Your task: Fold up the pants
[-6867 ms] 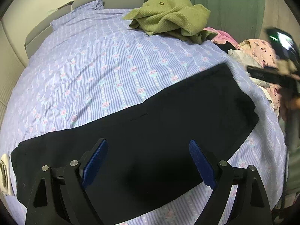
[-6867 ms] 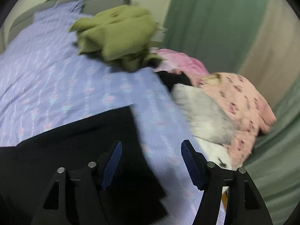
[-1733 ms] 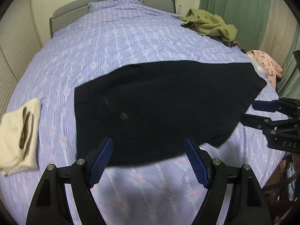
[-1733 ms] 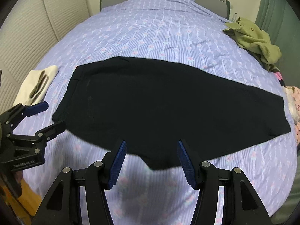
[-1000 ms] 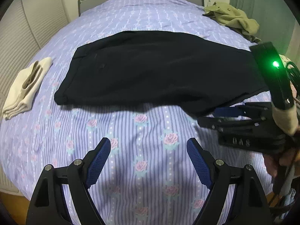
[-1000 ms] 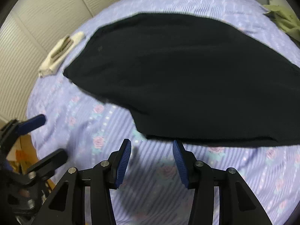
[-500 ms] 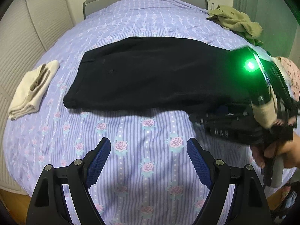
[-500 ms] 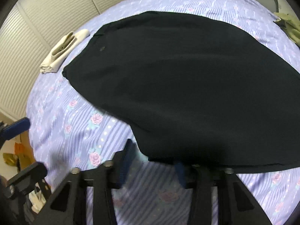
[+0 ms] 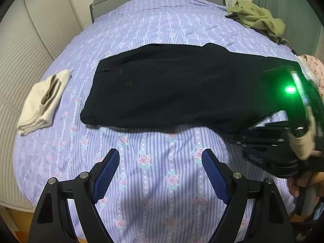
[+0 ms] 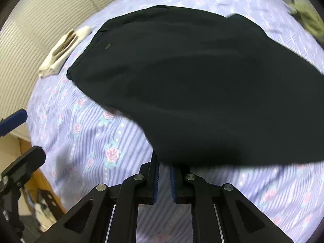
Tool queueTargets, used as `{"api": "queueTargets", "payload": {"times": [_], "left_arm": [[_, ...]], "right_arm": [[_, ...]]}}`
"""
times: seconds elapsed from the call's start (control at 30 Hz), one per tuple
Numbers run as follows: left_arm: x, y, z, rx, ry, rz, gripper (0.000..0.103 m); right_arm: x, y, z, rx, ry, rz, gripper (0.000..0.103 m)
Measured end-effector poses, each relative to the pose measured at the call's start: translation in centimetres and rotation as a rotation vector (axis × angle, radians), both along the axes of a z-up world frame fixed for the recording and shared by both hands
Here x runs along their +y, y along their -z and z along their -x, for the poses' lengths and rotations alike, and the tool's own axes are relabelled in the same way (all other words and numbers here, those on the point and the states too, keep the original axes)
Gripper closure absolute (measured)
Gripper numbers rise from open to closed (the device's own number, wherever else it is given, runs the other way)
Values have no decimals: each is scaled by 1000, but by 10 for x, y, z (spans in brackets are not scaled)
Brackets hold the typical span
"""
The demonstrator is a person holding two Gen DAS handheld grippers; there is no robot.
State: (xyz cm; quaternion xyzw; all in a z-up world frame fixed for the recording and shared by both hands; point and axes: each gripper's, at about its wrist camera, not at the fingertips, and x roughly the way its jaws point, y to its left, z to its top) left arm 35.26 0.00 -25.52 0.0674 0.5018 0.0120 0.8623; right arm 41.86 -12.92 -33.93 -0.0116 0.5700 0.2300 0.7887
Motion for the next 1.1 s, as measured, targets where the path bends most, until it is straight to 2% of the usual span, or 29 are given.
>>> {"api": "queueTargets", "payload": {"times": [0.07,0.1,0.13,0.23,0.37,0.47,0.53,0.63,0.8,0.9,1.1], "left_arm": [[-5,-6,-4,-4,9,5,20],[-11,-11,-8,-6,16,14,20],[-16,-15,-12,-10,24,23,20],[-38,-28,-27,-28,47,53,18],[-79,-39,-54,-48,86,114,17],[-129,-44,-82,-82,138,137,16],[-163,-46,-98,-105,171,130,16],[-222,-43,-126,-133,221,139,16],[-326,-22,-170,-131,306,149,16],[-376,-9,-189,-131,350,141,16],[-441,23,-209,-74,399,123,16]], "right_arm": [[-14,-15,6,-7,39,8,81],[-25,-25,10,-22,61,13,68],[-38,-37,14,-52,93,19,61],[-88,-68,22,-118,176,59,55],[-171,-100,24,-201,326,126,55],[-246,-115,21,-256,469,163,54],[-296,-119,12,-282,568,160,49],[-359,-120,-6,-316,666,156,49],[-440,-99,-34,-351,759,169,49],[-485,-69,-49,-313,812,150,49],[-549,-22,-52,-251,889,92,49]]}}
